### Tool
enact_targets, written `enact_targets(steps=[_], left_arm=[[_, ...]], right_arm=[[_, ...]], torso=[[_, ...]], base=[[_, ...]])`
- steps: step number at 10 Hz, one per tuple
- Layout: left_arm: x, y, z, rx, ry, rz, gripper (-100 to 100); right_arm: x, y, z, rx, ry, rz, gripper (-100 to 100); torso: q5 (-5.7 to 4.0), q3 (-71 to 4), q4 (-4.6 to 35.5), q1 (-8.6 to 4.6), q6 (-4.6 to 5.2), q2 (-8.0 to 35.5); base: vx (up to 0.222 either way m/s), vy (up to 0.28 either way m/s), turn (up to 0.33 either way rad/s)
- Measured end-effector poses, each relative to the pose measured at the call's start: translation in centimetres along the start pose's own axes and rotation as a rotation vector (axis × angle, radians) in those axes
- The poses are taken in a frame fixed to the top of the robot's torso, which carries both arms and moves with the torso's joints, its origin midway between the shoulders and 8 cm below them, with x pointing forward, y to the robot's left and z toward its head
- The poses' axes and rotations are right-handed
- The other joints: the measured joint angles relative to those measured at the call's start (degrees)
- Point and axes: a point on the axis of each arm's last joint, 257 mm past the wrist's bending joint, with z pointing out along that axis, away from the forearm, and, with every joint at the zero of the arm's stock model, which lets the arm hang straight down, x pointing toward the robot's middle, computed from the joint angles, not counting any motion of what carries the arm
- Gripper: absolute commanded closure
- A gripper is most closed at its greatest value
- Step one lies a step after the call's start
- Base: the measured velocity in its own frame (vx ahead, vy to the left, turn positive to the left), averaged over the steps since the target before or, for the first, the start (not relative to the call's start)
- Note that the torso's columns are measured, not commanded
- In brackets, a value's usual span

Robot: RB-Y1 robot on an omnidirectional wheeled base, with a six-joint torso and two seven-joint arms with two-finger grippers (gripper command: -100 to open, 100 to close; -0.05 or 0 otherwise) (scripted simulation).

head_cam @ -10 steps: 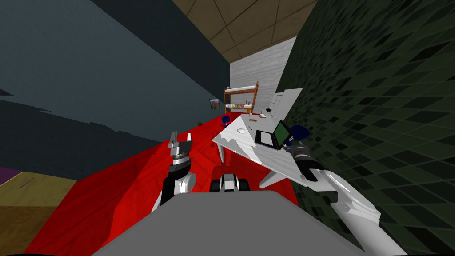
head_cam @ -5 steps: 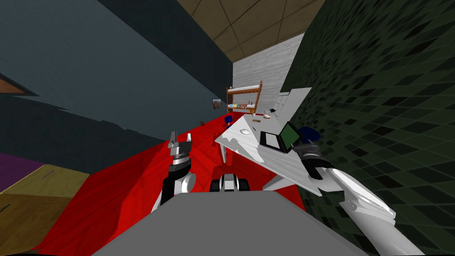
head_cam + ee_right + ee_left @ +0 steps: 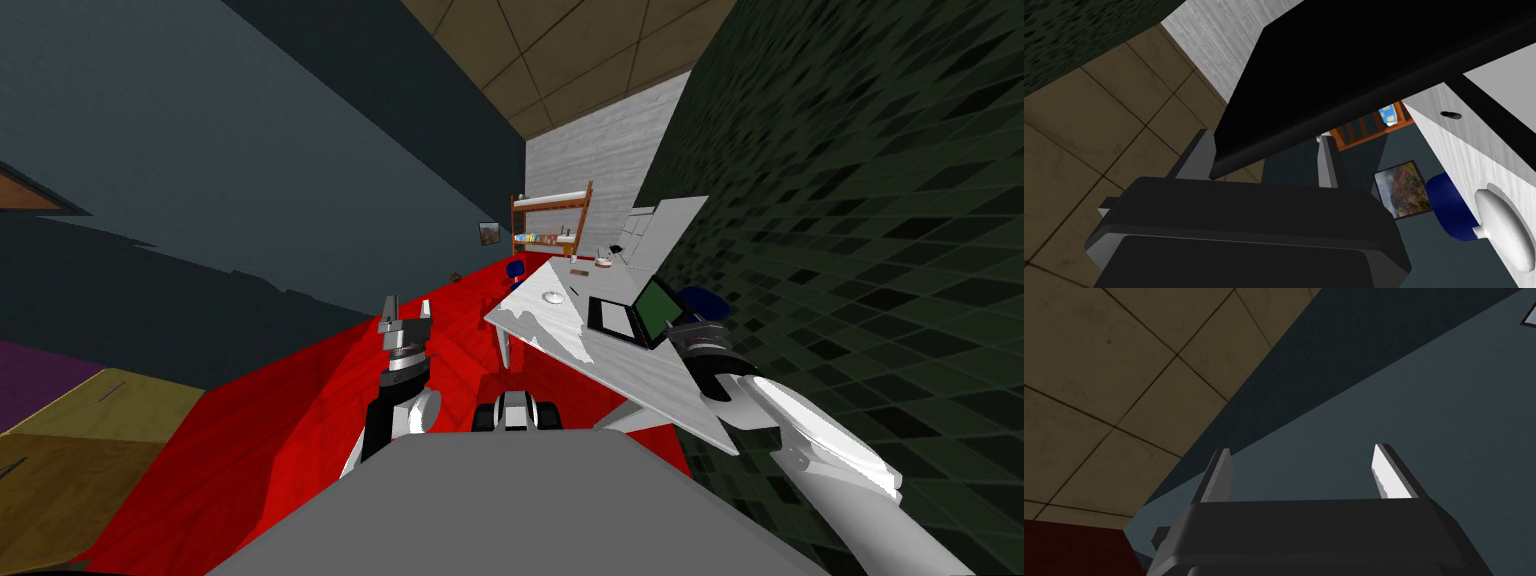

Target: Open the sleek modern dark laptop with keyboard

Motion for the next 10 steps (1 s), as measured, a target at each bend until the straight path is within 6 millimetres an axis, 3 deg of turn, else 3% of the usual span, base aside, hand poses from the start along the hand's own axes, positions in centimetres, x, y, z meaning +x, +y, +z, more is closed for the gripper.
enact_targets(steps=[5, 10], left_arm=[[0.0, 0.0, 0.0, 0.000, 0.000, 0.000, 0], [0.0, 0.0, 0.0, 0.000, 0.000, 0.000, 0]], right_arm=[[-0.1, 0.4, -0.9, -0.003, -0.002, -0.169, 100], [0.5, 0.9, -2.3, -0.009, 0.006, -0.364, 100]], torso=[[-0.12, -0.08, -0.06, -0.42, 0.24, -0.13], [0.18, 0.00, 0.08, 0.08, 0.16, 0.06]], base=[[0.048, 0.051, 0.021], [0.048, 0.039, 0.011]])
